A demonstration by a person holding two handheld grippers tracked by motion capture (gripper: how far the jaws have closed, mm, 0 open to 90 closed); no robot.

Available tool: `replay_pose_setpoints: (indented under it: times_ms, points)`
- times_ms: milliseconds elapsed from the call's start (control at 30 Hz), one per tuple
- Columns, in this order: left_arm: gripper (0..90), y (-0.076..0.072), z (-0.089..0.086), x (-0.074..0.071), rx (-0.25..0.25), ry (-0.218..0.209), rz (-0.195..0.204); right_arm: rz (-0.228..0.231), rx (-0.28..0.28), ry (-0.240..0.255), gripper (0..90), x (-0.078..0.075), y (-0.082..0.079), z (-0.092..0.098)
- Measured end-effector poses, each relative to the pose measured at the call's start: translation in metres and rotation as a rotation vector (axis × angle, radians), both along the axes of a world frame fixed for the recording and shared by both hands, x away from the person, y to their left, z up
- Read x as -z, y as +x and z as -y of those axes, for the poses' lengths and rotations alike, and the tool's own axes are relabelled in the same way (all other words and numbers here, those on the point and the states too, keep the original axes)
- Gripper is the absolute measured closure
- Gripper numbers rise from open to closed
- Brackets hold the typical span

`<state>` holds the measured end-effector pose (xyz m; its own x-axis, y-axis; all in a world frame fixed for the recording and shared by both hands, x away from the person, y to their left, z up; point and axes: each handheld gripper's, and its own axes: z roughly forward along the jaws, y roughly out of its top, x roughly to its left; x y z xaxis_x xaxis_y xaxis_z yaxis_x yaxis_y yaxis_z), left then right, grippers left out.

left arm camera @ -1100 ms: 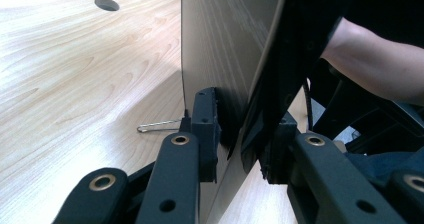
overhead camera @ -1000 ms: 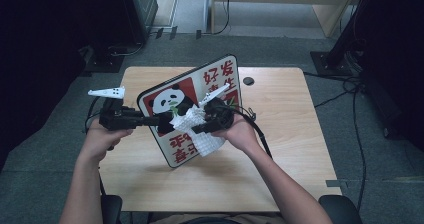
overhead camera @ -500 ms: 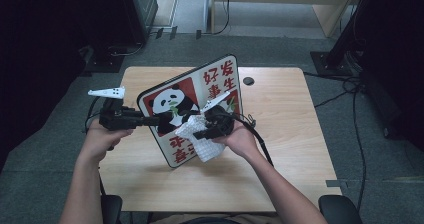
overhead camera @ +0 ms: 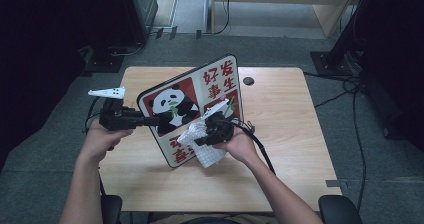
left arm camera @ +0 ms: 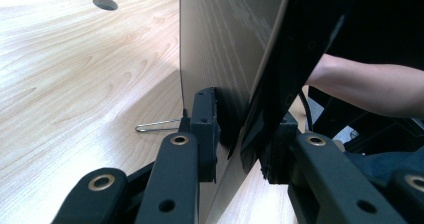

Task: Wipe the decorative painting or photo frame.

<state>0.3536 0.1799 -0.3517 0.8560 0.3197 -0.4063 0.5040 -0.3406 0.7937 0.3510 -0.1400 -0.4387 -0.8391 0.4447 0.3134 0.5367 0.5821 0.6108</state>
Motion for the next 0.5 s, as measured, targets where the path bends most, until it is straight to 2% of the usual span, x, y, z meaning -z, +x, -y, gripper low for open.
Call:
replay_pose_setpoints:
  times_ms: [300,433,500]
  points:
    - [72.4,0.000,0.000,0.000,-0.006,-0.005,-0.017,-0.048,-0.013,-0.028,76.9,0.022,-0.003,0.000]
    - [72.5,0.000,0.000,0.000,-0.005,-0.004,-0.015,-0.056,-0.021,-0.053,76.9,0.030,-0.005,-0.001]
    - [72.5,0.000,0.000,0.000,-0.006,-0.005,-0.014,-0.054,-0.026,-0.048,77.0,0.033,-0.005,0.000]
